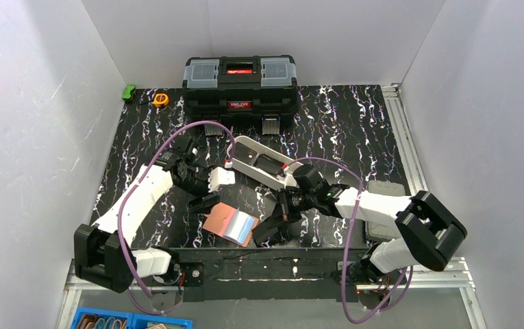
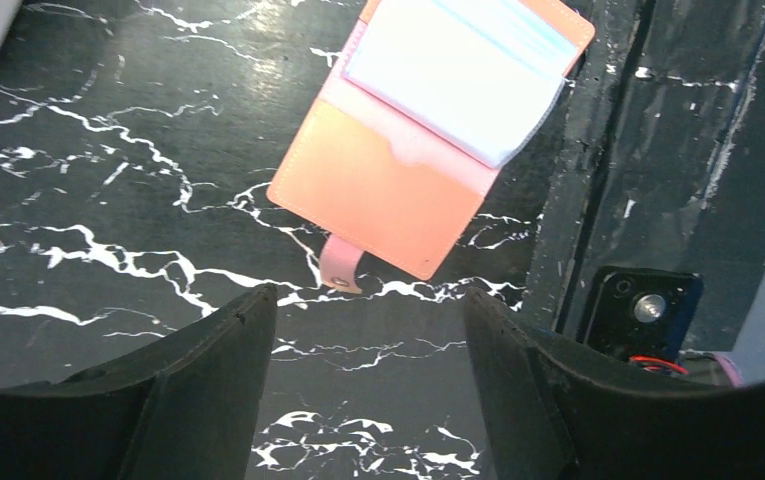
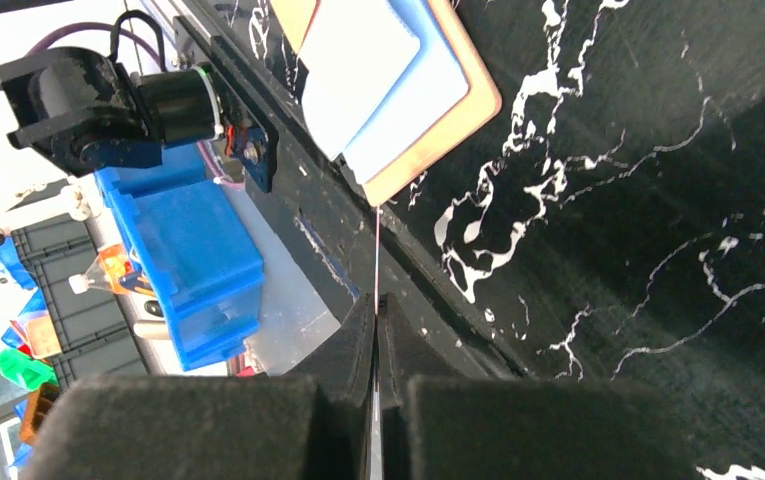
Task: Put the credit cards into the card holder
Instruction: Insert the credit card into the card holder.
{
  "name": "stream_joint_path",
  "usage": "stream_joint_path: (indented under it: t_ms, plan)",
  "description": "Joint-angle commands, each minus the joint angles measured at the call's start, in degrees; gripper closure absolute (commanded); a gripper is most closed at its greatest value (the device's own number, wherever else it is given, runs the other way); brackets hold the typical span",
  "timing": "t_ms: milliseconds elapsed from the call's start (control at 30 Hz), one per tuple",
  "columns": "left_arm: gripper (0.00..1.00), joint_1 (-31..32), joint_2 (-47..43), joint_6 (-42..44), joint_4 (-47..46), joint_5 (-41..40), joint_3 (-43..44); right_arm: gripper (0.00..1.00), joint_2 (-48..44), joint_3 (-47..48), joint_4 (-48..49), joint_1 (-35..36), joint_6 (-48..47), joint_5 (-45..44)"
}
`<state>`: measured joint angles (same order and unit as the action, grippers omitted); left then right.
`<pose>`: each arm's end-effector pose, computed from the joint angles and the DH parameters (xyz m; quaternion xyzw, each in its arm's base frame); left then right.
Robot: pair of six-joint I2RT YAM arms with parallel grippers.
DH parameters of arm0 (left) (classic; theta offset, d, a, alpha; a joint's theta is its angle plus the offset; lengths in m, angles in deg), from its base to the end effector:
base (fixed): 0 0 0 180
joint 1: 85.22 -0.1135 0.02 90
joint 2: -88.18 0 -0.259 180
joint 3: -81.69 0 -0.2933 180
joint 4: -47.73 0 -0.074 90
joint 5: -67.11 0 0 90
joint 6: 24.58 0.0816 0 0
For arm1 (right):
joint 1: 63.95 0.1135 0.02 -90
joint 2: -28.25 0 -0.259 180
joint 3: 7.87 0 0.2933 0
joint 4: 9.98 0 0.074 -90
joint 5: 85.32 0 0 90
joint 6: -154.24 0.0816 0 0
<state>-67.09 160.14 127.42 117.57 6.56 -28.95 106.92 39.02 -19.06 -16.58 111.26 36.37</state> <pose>0.2503 -0.1242 0.2082 0.6449 0.7065 -0.1779 0.2308 0.1899 0.2696 0.1191 -0.1162 0.8745 0.4622 0.0896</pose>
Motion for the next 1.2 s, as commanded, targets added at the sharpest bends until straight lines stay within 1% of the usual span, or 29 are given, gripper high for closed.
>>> stream_joint_path:
  t_ms: [0,267,433,700,1167]
  plan:
    - [0.34,0.1,-2.3,2.2,-1.4,1.5,-0.1,0.99,2.9,4.0,3.0,0.3,-0.2,1.3]
    - [0.34,0.4,-2.5,4.6,-2.7,3.1,-0.7,0.99,8.7,7.5,3.5,0.2,-1.4,1.7]
    - [0.33,0.4,-4.6,6.1,-4.3,4.0,-2.2,0.99,11.3,8.7,3.7,0.2,-1.4,2.1]
    - [0.33,0.6,-4.4,6.2,-4.6,6.6,0.1,0.99,12.9,10.0,3.7,0.2,-2.2,2.7]
    - [0.33,0.8,-5.5,7.4,-3.3,7.8,-0.3,0.99,16.3,15.6,3.2,0.2,-3.2,4.1]
